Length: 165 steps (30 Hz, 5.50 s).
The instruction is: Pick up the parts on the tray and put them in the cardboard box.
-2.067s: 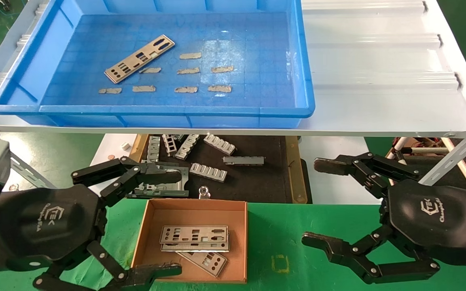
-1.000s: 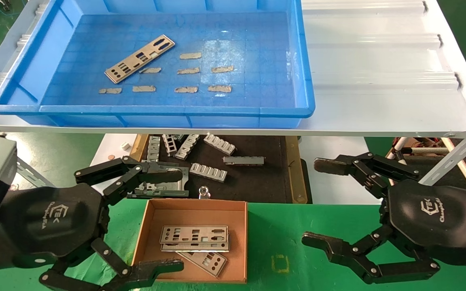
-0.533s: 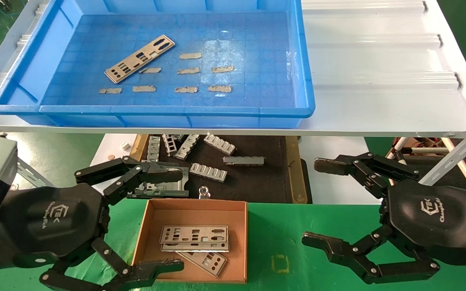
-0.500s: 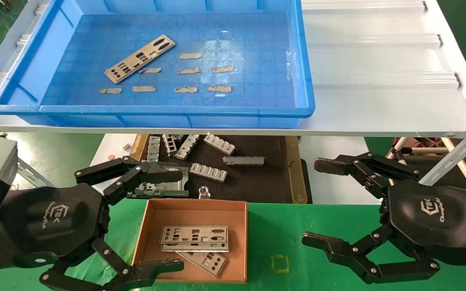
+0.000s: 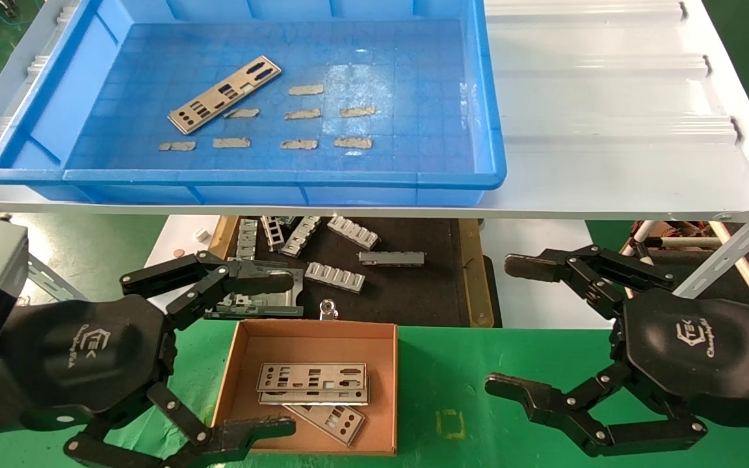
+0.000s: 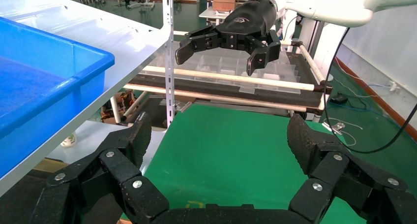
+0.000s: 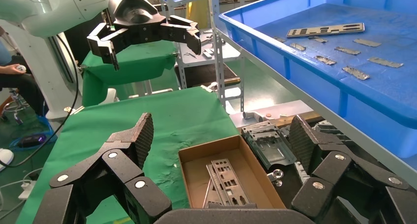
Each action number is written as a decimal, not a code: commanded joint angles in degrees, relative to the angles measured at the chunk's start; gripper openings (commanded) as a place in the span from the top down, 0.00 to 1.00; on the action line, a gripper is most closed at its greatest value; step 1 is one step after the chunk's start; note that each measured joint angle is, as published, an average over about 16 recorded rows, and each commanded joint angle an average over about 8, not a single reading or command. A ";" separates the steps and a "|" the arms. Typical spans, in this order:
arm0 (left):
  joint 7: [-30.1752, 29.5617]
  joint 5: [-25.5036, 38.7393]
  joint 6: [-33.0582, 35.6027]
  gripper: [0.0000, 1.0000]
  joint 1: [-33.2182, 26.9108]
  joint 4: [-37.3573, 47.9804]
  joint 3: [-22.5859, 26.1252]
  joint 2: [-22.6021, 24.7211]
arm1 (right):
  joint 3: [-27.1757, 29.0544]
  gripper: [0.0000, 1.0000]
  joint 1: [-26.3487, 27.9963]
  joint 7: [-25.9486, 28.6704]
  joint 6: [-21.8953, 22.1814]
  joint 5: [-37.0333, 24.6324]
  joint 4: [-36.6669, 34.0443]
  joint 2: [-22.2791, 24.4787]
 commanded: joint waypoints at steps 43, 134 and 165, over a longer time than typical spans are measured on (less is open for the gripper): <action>0.00 0.00 0.00 0.00 0.00 0.00 0.00 0.00 | 0.00 0.00 0.00 0.00 0.00 0.00 0.00 0.00; 0.00 0.00 0.00 0.00 0.00 0.00 0.00 0.00 | 0.00 0.00 0.00 0.00 0.00 0.00 0.00 0.00; 0.00 0.00 0.00 0.00 0.00 0.01 0.00 0.00 | 0.00 0.00 0.00 0.00 0.00 0.00 0.00 0.00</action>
